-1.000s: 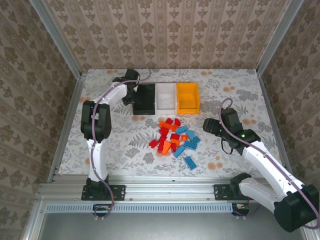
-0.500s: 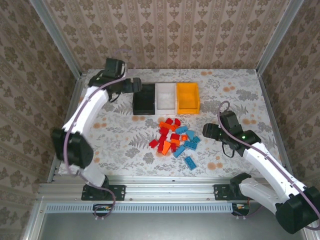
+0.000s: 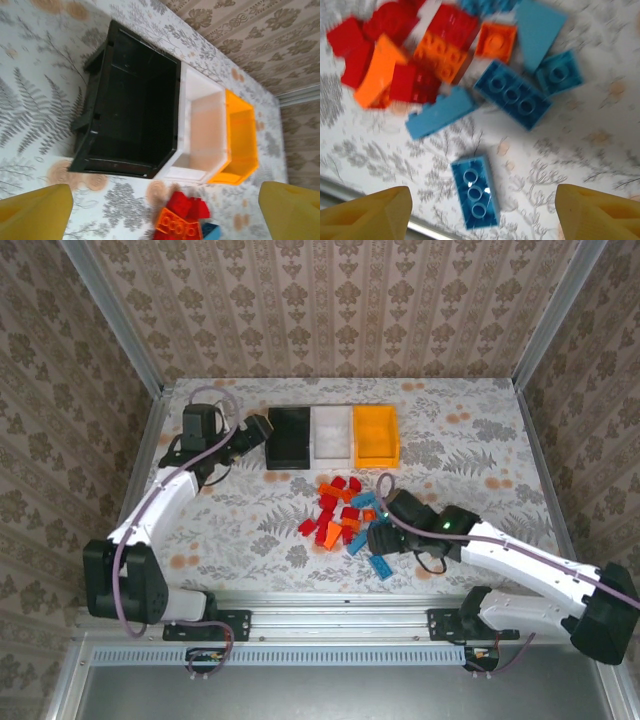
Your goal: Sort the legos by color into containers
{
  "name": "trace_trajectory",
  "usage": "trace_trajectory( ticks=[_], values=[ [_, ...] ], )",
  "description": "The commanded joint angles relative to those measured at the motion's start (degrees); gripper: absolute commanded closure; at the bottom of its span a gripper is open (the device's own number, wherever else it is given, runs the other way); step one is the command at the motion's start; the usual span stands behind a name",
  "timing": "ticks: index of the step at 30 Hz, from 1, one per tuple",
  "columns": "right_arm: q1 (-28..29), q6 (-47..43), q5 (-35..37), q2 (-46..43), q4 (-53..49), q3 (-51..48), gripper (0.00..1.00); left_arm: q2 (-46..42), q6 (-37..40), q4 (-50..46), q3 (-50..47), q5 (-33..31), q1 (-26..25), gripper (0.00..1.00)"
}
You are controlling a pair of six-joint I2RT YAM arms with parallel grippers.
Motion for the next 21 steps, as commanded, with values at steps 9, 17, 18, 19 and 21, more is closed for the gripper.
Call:
trace_trajectory(
  ticks=[9,17,18,19,21],
  values=[
    [12.9,7.3,3.7,13.1,-1.7,-0.7,0.15,8.8,-7.5,5.7,6.7,16.3,-1.2,0.1],
    [12.7,6.7,4.8,14.1,1.6,-3.8,0.21,8.5,-7.6,5.3,5.7,17.6,-4.5,0.1],
    [12.4,6.4,4.7,14.7,2.2,-4.0,0.22,8.6,-7.2,4.8,5.9,17.4,-4.8,0.1],
    [12.0,6.0,4.8,15.3,2.8,-4.2,0.24,8.6,-7.1,4.2,6.0,17.2,-4.9,0.1],
    [11.2,5.3,5.8,15.9,3.4,-4.4,0.29,8.5,-7.0,4.1,6.0,17.4,-4.9,0.1]
  ],
)
